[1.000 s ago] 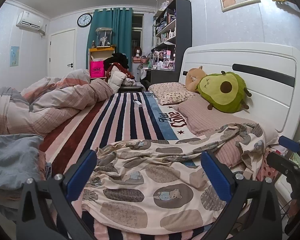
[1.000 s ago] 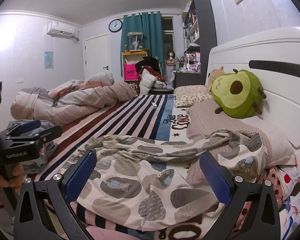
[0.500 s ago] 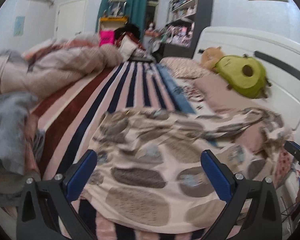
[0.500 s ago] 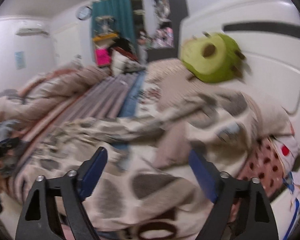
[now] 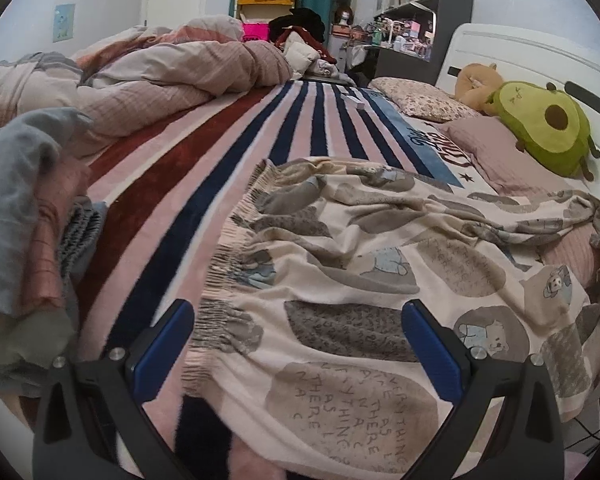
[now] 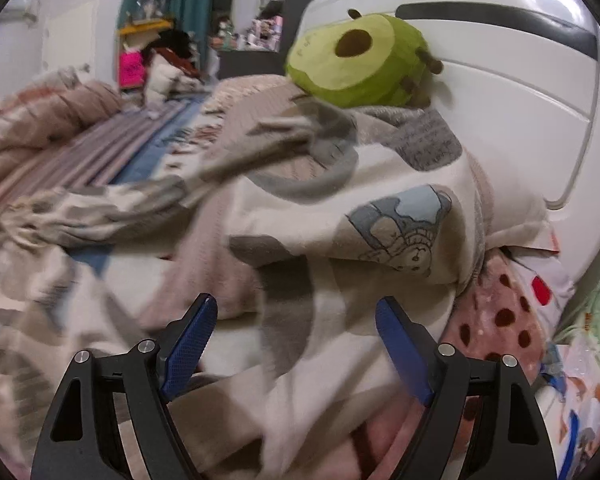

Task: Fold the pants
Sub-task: 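Reach the right gripper to the pants waistband near the pillows and grasp it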

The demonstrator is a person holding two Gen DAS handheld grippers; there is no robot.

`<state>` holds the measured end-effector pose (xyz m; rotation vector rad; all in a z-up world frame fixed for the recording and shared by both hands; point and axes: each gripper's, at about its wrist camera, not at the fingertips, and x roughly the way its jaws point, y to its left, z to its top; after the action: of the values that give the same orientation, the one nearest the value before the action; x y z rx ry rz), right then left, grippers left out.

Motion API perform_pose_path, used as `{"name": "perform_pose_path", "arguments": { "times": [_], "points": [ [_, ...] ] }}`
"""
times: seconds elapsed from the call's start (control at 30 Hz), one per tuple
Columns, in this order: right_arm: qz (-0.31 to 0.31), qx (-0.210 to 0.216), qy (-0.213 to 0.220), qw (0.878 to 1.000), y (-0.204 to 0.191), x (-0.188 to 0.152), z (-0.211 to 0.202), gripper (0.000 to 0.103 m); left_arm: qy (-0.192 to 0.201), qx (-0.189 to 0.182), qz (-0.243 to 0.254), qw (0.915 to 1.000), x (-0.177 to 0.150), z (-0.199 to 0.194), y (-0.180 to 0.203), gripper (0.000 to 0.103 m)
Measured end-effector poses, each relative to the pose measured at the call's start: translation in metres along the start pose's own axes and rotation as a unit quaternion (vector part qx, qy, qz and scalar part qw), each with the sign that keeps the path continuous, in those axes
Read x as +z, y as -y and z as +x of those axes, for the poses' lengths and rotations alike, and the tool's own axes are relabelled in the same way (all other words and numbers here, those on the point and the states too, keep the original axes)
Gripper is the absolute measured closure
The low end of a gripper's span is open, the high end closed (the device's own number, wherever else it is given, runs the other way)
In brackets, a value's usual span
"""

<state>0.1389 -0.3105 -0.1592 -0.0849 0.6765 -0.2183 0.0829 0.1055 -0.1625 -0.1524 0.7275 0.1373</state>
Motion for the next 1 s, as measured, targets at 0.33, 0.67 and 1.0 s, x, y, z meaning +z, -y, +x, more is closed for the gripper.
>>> {"name": "perform_pose_path", "arguments": {
  "times": [0.33,0.67,1.0],
  "points": [
    [0.037,-0.145,0.016,0.989,0.07,-0.003,-0.007,0.101,-0.001,0.01,0.02,0.9998,0.0,0.007,0.01,0.001],
    [0.114,-0.212,0.0,0.971,0.142,-0.026,-0.044,0.093,-0.005,0.044,0.019,0.9988,-0.001,-0.002,0.004,0.001],
    [0.12,-0.016,0.043,0.992,0.107,-0.019,-0.082,0.041,-0.006,0.028,0.021,0.9994,-0.005,-0.006,0.004,0.001]
  ]
}}
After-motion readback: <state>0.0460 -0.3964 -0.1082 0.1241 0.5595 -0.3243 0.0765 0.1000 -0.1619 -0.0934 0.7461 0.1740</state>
